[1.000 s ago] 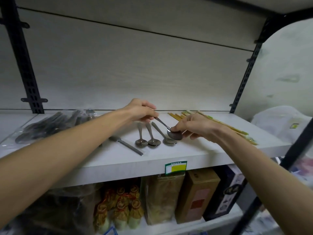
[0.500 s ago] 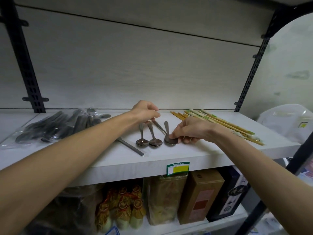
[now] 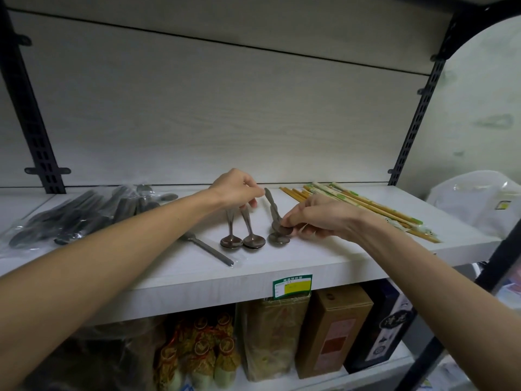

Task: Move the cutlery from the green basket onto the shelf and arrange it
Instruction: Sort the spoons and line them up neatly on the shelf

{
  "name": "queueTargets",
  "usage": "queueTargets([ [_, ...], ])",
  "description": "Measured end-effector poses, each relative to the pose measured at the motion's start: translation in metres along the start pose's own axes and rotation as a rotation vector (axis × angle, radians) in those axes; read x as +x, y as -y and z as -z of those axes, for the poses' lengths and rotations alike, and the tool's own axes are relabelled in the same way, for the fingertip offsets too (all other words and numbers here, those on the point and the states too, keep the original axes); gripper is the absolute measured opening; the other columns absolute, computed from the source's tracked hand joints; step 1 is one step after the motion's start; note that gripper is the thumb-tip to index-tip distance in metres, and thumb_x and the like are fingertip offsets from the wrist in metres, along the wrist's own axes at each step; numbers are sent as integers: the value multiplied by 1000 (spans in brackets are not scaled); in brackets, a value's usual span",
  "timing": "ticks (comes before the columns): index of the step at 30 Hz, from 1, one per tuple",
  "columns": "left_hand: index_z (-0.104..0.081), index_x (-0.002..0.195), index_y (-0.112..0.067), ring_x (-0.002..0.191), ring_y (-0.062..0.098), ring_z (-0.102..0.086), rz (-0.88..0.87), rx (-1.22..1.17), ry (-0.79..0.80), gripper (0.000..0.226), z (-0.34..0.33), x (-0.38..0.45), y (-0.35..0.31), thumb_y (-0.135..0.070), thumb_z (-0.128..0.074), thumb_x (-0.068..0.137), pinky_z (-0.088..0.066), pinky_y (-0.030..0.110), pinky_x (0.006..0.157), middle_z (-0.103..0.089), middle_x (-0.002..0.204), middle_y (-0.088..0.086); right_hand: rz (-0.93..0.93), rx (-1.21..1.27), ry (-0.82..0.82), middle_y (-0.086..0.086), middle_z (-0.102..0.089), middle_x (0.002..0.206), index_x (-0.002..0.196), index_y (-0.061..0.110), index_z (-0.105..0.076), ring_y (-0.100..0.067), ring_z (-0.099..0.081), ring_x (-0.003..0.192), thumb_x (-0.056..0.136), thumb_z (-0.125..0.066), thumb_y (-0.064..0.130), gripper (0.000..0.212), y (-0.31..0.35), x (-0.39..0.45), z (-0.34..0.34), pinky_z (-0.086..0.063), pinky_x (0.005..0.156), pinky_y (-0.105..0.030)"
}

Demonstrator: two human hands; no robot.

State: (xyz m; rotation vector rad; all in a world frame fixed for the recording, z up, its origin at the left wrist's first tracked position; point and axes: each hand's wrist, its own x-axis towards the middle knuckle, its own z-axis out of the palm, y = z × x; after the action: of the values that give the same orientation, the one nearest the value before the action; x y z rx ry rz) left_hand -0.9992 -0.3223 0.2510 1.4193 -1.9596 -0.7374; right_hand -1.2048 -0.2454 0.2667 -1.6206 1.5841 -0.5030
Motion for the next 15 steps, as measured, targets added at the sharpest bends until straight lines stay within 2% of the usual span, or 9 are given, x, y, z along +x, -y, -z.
queueTargets([
  [4,-71,94,-18,56,7,-61,3,10,72,29,-10,2,-9,-45,-76,85,-49,27,63,-77,75,-5,-38,-54,21,-2,-72,80,97,5,-77,-9,-40,53,87,-78,26,24,2,-2,-2,-26,47,-21],
  [9,-68,102,-16,61,8,-66,16,-10,98,34,-18,4,-16,-33,-85,78,-42,17,47,-78,83,-2,-44,-110,-1,2,-67,74,94,12,-75,-8,-45,53,83,-81,32,23,1,-5,-5,-31,46,-20],
  [12,-68,106,-17,66,11,-70,7,13,114,37,-21,4,-15,-30,-87,77,-45,21,53,-77,92,1,-33,-108,-14,2,-66,74,101,6,-76,-8,-45,55,83,-81,32,32,-1,-5,-5,-32,47,-20],
  [15,-69,106,-17,69,13,-72,12,32,126,37,-23,4,-13,-28,-87,76,-48,24,59,-77,93,2,-18,-130,-33,4,-63,71,98,11,-79,-9,-47,58,84,-80,30,23,-2,-5,-7,-35,49,-21],
])
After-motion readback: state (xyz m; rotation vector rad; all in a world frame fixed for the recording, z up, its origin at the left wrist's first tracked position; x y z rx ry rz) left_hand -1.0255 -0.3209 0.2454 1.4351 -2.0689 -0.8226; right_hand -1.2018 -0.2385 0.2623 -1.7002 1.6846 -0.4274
